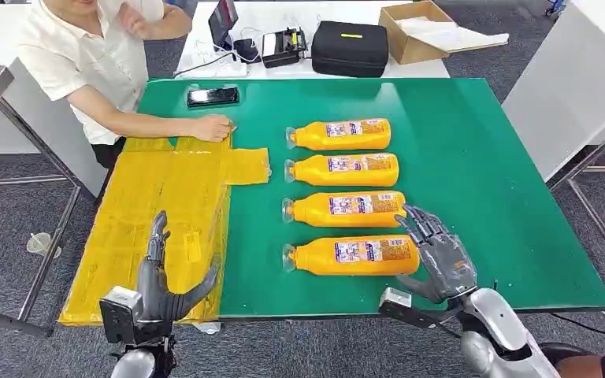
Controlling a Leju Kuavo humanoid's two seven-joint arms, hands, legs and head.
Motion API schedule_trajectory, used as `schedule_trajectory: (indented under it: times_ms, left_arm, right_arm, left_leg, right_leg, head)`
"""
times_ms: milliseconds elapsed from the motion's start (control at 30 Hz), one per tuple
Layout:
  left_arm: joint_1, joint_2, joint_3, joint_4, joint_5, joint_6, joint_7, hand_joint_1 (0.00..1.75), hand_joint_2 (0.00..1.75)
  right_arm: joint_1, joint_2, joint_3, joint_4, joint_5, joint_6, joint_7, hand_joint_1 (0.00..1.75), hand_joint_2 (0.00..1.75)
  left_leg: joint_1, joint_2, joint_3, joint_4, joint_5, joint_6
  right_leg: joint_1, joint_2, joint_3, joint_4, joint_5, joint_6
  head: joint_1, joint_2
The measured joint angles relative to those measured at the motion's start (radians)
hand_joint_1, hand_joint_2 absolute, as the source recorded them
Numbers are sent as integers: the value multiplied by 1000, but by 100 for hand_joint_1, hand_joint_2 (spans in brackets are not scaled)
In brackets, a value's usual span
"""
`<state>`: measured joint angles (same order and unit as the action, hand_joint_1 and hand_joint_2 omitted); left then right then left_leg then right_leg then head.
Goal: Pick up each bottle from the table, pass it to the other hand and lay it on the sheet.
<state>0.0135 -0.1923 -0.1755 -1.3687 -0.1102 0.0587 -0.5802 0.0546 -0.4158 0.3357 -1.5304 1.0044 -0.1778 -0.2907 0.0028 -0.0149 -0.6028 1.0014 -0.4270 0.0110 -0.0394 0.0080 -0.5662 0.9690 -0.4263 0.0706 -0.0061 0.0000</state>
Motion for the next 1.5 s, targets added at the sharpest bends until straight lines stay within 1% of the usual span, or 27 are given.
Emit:
schedule_trajectory:
  times_ms: [200,333,433,800,1167,1500]
  left_arm:
    - [-1,-2,-19,2,18,-21,-2,0,175]
    - [-2,-2,-24,2,24,-23,-2,0,175]
    - [-2,-2,-24,3,28,-27,-2,0,175]
    - [-3,-2,-24,3,43,-41,1,0,175]
    - [-3,-2,-24,0,49,-41,-3,0,175]
    - [-3,-2,-25,0,58,-42,-3,0,175]
  right_arm:
    - [-18,24,5,56,-50,5,-2,0,175]
    - [-26,41,-10,91,-114,34,-13,0,175]
    - [-29,56,-15,118,-129,40,-22,0,175]
    - [-30,89,-14,176,-130,51,-25,0,175]
    - [-45,90,-21,216,-138,73,-25,0,175]
    - [-80,92,-24,273,-126,76,-27,0,175]
  left_leg:
    - [0,0,-1,0,0,0]
    - [0,0,-1,0,0,0]
    - [0,0,0,0,0,0]
    - [0,0,-1,0,0,0]
    - [0,0,-1,0,0,0]
    - [0,0,0,0,0,0]
  right_leg:
    - [0,0,0,0,0,0]
    - [0,0,0,0,0,0]
    - [0,0,0,0,0,0]
    - [0,0,0,0,0,0]
    - [0,0,0,0,0,0]
    - [0,0,0,0,0,0]
  head:
    - [0,0]
    - [0,0]
    - [0,0]
    - [0,0]
    - [0,0]
    - [0,0]
